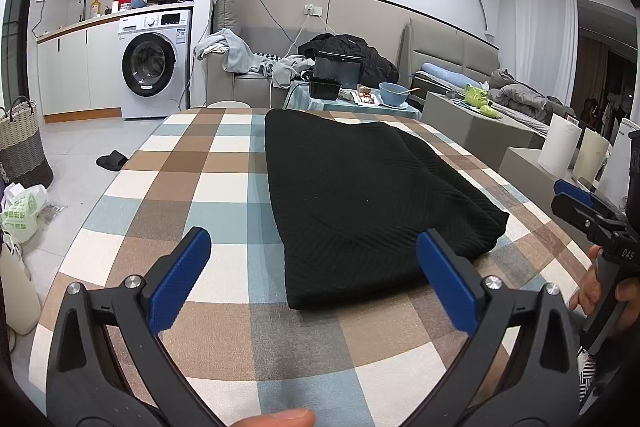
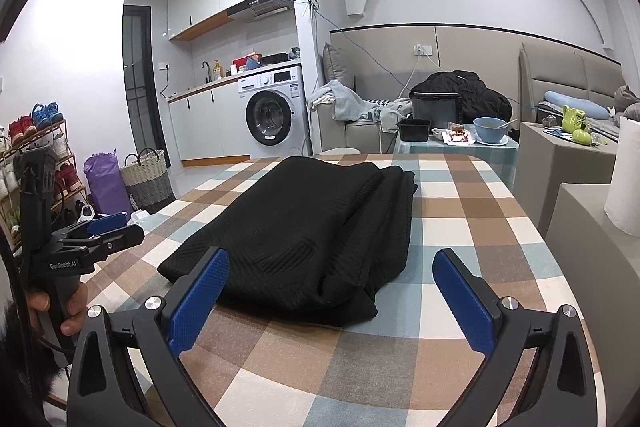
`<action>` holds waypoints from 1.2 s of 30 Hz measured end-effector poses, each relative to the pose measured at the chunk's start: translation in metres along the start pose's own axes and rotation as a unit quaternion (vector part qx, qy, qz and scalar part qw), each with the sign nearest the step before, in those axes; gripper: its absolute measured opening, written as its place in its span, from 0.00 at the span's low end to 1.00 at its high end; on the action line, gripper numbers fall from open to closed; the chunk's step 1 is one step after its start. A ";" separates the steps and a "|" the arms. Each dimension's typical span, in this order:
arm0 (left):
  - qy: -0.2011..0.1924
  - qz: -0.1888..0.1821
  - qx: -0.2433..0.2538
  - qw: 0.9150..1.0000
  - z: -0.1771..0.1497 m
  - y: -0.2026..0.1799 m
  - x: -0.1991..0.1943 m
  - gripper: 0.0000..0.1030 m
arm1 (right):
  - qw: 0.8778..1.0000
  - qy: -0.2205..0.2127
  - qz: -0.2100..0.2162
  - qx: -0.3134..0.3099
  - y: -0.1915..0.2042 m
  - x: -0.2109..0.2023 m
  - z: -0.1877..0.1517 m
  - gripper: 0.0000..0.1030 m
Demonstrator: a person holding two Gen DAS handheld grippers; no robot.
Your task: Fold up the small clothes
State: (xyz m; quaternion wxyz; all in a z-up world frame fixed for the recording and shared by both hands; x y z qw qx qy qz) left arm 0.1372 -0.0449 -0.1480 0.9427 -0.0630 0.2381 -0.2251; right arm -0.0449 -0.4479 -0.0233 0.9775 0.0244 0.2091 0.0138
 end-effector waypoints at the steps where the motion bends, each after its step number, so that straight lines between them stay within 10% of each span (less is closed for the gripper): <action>1: 0.000 -0.001 0.000 1.000 0.000 0.000 0.000 0.99 | 1.000 0.000 0.000 0.000 0.000 0.000 0.000 1.00; 36: -0.002 -0.002 0.001 1.000 0.002 -0.003 -0.001 0.99 | 1.000 0.002 0.000 0.000 -0.001 -0.001 0.000 1.00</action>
Point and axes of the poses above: each gripper's, at about its wrist camera, not at the fingertips, and x roughly the way its jaws point, y to its left, z to its top, the point moved 7 cm from there along x, roughly the way its jaws point, and after that the axes turned 11 degrees about -z, right-handed, at the moved point
